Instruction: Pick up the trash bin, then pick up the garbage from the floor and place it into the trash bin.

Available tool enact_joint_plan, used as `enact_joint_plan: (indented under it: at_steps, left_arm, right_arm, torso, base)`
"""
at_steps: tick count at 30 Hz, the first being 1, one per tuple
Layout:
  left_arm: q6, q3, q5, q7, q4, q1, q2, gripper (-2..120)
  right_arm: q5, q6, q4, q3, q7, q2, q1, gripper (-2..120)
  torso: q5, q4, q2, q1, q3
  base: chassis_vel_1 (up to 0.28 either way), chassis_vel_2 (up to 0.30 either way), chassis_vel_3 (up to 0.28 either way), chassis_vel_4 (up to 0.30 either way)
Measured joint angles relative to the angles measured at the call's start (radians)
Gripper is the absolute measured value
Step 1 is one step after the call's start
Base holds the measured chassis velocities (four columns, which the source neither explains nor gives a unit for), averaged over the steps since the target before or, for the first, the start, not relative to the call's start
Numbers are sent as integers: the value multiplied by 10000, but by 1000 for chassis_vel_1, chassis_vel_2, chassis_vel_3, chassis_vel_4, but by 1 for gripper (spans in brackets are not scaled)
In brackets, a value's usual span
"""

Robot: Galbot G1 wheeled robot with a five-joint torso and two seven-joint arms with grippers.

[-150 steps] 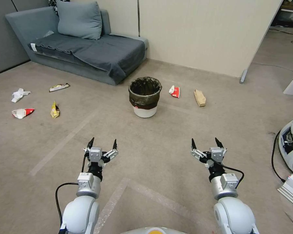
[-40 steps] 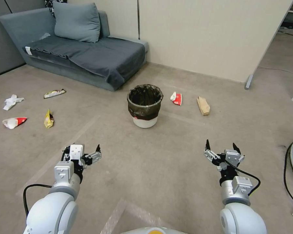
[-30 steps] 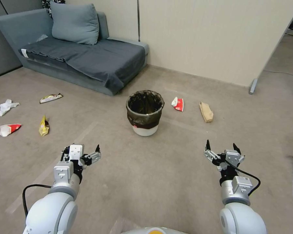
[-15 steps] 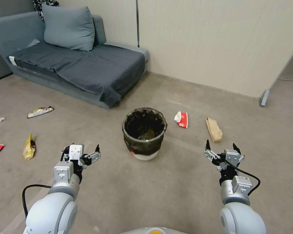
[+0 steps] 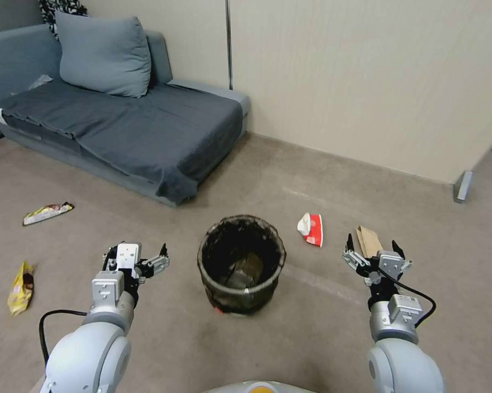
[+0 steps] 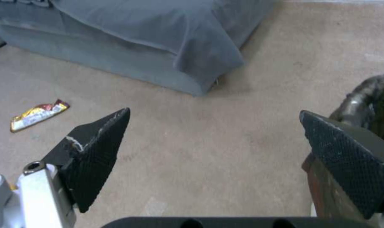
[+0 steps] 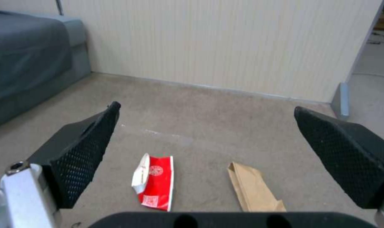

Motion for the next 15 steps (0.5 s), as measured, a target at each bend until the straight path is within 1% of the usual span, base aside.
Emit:
enact_joint_plan:
  at_steps: [2,15]
  left_arm:
    - [-1,0,7,5,5,-1,-8,100]
    - [0,0,15,3,74,23,-20,100]
  right_arm:
    - [0,-11,-3,0,1,-9,1,100]
    - [-89,-95,-74,5,-21,-14,-63,100]
  torso:
    - [-3,-1,0,0,-1]
    - [-2,-1,0,-1,-3]
  base:
    - [-36,70,42,-75]
    - [5,-3,-1,3]
